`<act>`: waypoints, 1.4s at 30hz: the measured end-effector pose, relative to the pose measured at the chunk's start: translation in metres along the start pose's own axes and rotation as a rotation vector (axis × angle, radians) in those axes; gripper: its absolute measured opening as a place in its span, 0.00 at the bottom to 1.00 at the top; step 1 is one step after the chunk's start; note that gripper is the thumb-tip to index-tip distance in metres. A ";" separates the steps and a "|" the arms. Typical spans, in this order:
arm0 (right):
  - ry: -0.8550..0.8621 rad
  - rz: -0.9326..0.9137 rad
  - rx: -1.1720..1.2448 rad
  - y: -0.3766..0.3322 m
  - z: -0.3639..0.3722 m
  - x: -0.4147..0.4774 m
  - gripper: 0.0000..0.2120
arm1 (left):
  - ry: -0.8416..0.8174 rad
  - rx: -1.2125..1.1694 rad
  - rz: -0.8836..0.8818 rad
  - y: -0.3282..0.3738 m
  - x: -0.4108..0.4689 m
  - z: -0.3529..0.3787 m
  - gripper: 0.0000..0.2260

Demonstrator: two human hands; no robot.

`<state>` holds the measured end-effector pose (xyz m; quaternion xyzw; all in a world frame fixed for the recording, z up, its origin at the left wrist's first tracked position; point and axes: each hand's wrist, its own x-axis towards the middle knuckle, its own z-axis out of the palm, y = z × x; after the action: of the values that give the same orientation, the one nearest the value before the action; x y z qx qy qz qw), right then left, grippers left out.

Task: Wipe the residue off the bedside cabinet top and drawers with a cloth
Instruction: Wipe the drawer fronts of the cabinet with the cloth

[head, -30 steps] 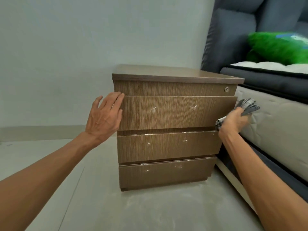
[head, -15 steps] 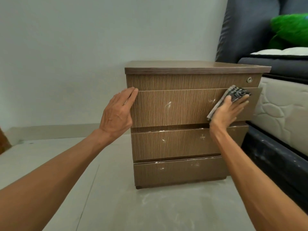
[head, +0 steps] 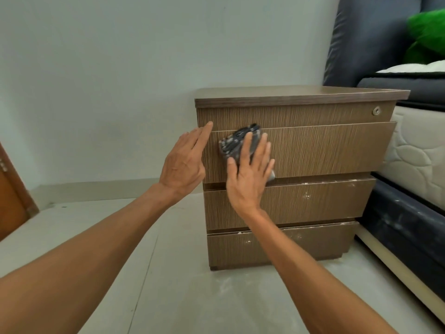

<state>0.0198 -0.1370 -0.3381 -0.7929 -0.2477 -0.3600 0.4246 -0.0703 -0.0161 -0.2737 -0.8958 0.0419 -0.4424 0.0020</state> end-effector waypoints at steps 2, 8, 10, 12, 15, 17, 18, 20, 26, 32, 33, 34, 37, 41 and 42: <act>-0.057 -0.133 -0.056 -0.006 0.009 -0.008 0.30 | -0.001 -0.023 -0.022 0.002 0.000 -0.003 0.30; -0.218 -0.594 -0.223 -0.002 0.012 -0.023 0.40 | -0.021 -0.072 -0.070 0.006 -0.001 -0.007 0.31; -0.271 -0.750 -0.242 -0.002 0.007 -0.021 0.34 | -0.035 -0.053 -0.080 0.006 -0.001 -0.008 0.32; -0.324 -0.898 -0.274 -0.002 0.001 -0.019 0.28 | -0.051 -0.013 -0.086 0.008 -0.001 -0.010 0.34; -0.392 -0.971 -0.284 0.000 -0.016 -0.020 0.32 | -0.083 0.078 -0.031 0.012 -0.004 -0.011 0.34; -0.369 -0.947 -0.285 0.011 -0.032 -0.023 0.37 | -0.109 0.125 0.022 0.015 -0.007 -0.009 0.33; -0.341 -0.909 -0.287 0.019 -0.041 -0.023 0.39 | -0.123 0.146 0.041 0.016 -0.008 -0.006 0.32; -0.268 -0.790 -0.283 0.040 -0.060 -0.018 0.39 | -0.138 0.183 0.064 0.020 -0.007 0.002 0.32; 0.126 -0.109 0.029 0.102 -0.125 0.021 0.33 | -0.190 0.312 0.228 0.048 0.007 0.033 0.31; 0.473 0.513 0.284 0.182 -0.172 0.069 0.32 | -0.247 0.451 0.272 0.063 0.028 0.049 0.37; 0.495 0.546 0.312 0.190 -0.175 0.074 0.32 | -0.244 0.459 0.274 0.063 0.029 0.049 0.37; 0.514 0.578 0.336 0.196 -0.178 0.078 0.32 | -0.242 0.462 0.275 0.062 0.029 0.049 0.37; 0.541 0.642 0.379 0.207 -0.183 0.084 0.31 | -0.238 0.470 0.278 0.061 0.029 0.051 0.37; 0.438 0.596 0.299 0.211 -0.170 0.074 0.30 | -0.214 0.464 0.283 0.060 0.028 0.054 0.37; 0.418 0.609 0.287 0.213 -0.167 0.068 0.30 | -0.205 0.457 0.281 0.060 0.028 0.055 0.36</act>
<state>0.1503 -0.3827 -0.3268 -0.6723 0.0429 -0.3329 0.6598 -0.0147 -0.0803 -0.2877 -0.8977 0.0642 -0.3427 0.2694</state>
